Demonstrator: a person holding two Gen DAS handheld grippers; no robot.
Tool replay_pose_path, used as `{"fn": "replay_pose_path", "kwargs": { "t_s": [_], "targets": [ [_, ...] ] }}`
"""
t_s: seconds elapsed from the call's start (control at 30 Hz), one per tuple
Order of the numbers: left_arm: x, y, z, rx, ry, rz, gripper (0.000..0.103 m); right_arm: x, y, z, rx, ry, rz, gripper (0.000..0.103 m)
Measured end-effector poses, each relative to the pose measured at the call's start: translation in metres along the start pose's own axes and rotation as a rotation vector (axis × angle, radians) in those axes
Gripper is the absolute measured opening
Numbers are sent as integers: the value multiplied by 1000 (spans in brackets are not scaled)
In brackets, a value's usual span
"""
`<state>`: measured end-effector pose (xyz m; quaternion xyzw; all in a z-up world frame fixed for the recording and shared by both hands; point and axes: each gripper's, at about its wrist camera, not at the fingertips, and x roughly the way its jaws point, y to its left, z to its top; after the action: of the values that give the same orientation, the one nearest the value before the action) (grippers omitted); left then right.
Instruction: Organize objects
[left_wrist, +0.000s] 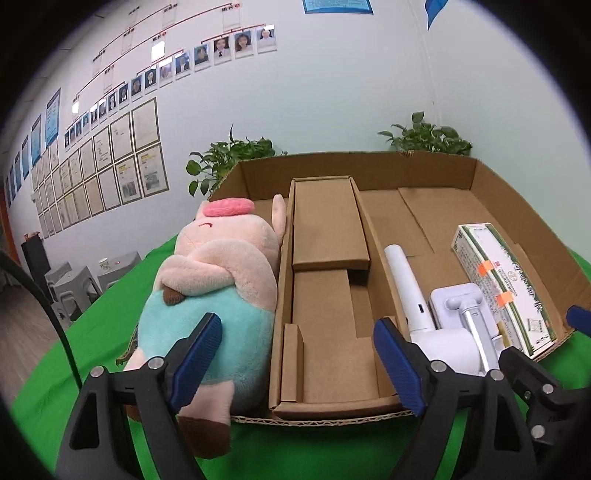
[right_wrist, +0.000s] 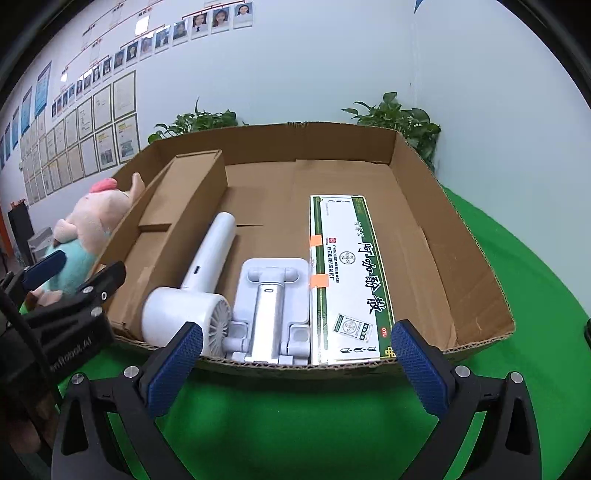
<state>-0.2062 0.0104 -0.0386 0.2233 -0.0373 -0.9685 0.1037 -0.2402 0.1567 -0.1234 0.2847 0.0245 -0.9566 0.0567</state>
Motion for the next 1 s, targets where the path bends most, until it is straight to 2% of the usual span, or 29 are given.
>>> {"fn": "replay_pose_path", "kwargs": {
  "t_s": [0.07, 0.27, 1.0],
  "targets": [
    [1, -1, 1, -1, 1, -12, 91, -4, -8, -3, -1, 5, -8, 103],
    [5, -6, 2, 22, 25, -7, 98, -4, -10, -2, 1, 17, -8, 103],
    [7, -6, 2, 16, 28, -19, 100, -6, -10, -2, 9, 13, 2, 103]
  ]
}}
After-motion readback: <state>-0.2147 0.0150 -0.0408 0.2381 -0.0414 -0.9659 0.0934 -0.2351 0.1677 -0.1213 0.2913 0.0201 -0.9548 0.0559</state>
